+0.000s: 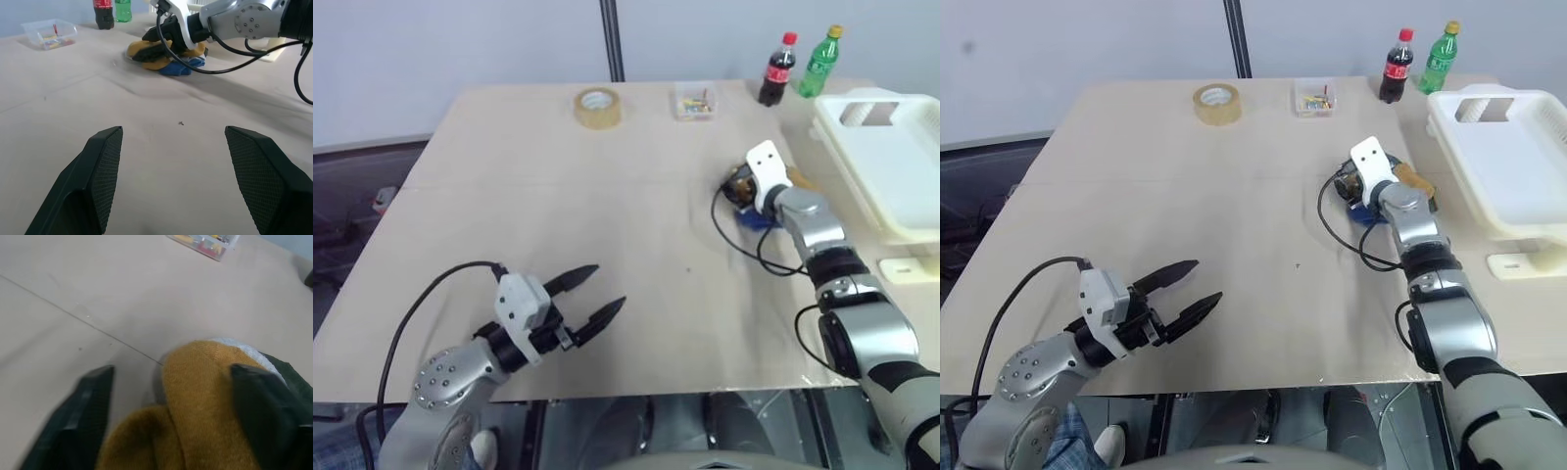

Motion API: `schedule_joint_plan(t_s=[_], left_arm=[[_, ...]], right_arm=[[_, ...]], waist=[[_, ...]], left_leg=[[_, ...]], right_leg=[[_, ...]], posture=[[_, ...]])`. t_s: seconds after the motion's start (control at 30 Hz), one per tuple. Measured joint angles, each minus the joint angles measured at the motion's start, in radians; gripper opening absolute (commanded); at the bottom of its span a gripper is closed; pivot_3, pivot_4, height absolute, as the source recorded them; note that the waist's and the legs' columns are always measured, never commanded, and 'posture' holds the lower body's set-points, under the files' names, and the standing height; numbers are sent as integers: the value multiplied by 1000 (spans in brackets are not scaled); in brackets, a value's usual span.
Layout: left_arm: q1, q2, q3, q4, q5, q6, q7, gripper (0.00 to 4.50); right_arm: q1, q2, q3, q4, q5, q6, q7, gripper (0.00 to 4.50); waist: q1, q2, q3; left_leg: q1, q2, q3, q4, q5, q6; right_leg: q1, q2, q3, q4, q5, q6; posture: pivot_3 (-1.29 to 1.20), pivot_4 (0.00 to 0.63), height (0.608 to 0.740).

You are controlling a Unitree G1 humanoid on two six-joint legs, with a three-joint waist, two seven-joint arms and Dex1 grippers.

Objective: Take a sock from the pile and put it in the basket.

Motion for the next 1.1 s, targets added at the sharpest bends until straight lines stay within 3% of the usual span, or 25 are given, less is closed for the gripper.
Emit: schedule_joint_plan(t_s=[0.03, 0.2, 0.8, 1.1], left_arm=[[0, 0, 0, 0, 0, 0, 0, 3594], [17, -15, -1, 0, 17, -7, 10, 3594], [19, -26, -10, 26, 39, -33, 10, 3594], [26, -39, -32, 27, 56, -48, 10, 3594]], right_arm=[[-1, 1, 0, 2, 0, 0, 0, 2257], [-53, 9, -1, 103, -22, -20, -39, 12], [-67, 8, -7, 118, -46, -79, -54, 12], [-28, -5, -8, -160, -18, 48, 25, 12]], waist=[[0, 0, 0], [-2, 1, 0], [-4, 2, 1], [-3, 3, 1]], left_leg=[[0, 0, 0, 0, 0, 0], [0, 0, 0, 0, 0, 0], [0, 0, 0, 0, 0, 0], [0, 0, 0, 0, 0, 0]], right_leg=[[0, 0, 0, 0, 0, 0], [0, 0, 0, 0, 0, 0], [-1, 0, 0, 0, 0, 0], [-2, 0, 0, 1, 0, 0]], posture=[[0, 150, 739], [0, 150, 739], [0, 150, 739], [0, 150, 739]])
